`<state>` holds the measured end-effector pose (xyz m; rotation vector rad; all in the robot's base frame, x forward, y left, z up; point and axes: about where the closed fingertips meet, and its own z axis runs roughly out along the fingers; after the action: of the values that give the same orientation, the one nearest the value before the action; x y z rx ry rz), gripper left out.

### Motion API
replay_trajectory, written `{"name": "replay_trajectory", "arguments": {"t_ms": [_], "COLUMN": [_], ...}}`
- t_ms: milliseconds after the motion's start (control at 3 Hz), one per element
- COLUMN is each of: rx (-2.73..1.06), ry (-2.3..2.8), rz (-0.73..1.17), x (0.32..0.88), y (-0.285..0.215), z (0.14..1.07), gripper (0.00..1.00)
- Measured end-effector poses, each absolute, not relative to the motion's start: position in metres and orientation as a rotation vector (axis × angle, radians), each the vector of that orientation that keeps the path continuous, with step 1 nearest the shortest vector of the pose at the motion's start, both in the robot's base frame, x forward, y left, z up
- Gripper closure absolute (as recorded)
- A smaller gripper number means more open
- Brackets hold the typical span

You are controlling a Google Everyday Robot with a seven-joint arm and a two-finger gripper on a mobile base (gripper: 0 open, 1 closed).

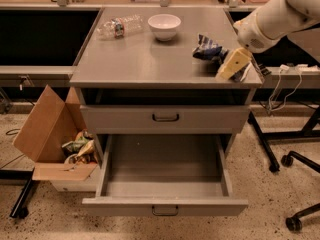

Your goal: Place blue chip bag into middle drawer

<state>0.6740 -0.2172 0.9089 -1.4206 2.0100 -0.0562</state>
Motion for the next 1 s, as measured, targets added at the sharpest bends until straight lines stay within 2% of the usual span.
{"name": "replay_trajectory", "arguments": {"t_ms": [333, 1000], "rx": [-1.399, -1.392], "ry": [1.998, 1.965], "rz": [-0.003, 0.061], "x": [0.705, 0.732], "y": [-0.209, -0.200], "z": [0.895, 0.878], "gripper": [0.18, 0.64]}}
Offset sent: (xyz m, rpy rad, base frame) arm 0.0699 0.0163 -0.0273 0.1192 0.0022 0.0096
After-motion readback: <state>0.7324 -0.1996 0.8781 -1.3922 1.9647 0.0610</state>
